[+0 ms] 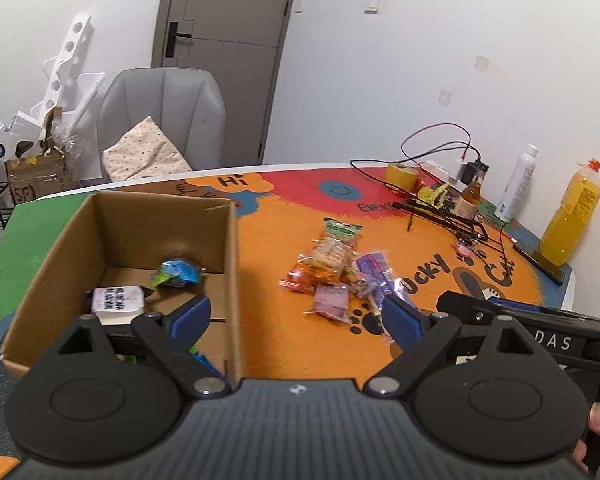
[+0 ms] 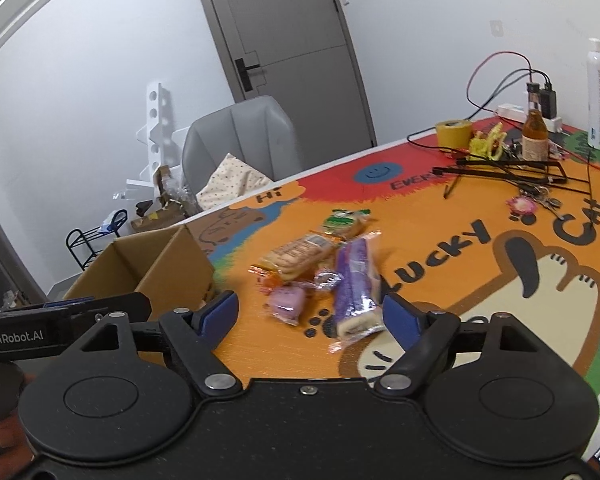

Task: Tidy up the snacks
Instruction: 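Grasp the pink candy pack with the left tool while the right tool grasps the purple bread bag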

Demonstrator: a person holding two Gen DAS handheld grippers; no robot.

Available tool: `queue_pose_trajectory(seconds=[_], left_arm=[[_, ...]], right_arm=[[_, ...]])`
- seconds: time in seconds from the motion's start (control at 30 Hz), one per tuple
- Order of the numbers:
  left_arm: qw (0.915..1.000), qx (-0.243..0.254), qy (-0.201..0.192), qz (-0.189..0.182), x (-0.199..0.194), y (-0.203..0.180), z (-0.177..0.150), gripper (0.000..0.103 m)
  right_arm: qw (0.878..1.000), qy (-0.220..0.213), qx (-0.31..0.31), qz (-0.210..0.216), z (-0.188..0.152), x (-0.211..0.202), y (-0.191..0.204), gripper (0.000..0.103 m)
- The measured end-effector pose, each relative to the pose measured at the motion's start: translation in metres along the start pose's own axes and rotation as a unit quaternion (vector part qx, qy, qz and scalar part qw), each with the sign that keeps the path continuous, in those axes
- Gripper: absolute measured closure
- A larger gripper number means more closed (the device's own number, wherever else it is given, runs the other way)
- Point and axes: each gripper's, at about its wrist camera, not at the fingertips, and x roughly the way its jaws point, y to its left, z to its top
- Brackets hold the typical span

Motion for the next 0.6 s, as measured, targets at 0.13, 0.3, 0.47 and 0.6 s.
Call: queue_pose_trajectory(seconds=[0.13, 0.3, 0.47, 0.6], left_arm=[[0.9999, 0.011, 0.004, -0.005, 0.009, -0.012, 0.001, 0.011], [0.9997, 0.016, 0.011, -0.011, 0.024, -0.024, 0.001, 0.013], [0.9995, 0.014, 0.021, -0.019, 0.042, -0.03, 0.0, 0.016], [0.9991, 0.01, 0.032, -0.024, 0.058, -0.033, 0.001, 0.022]], right_arm=[[1.0, 0.006, 0.005, -0.003, -0.001, 0.003, -0.009, 0.028], [1.0, 0.018, 0.021, -0.004, -0.003, 0.013, -0.023, 0.033], [0.999, 0.026, 0.038, -0.002, -0.004, 0.026, -0.037, 0.041], [0.998, 0.037, 0.045, -0.001, -0.004, 0.04, -0.044, 0.046]])
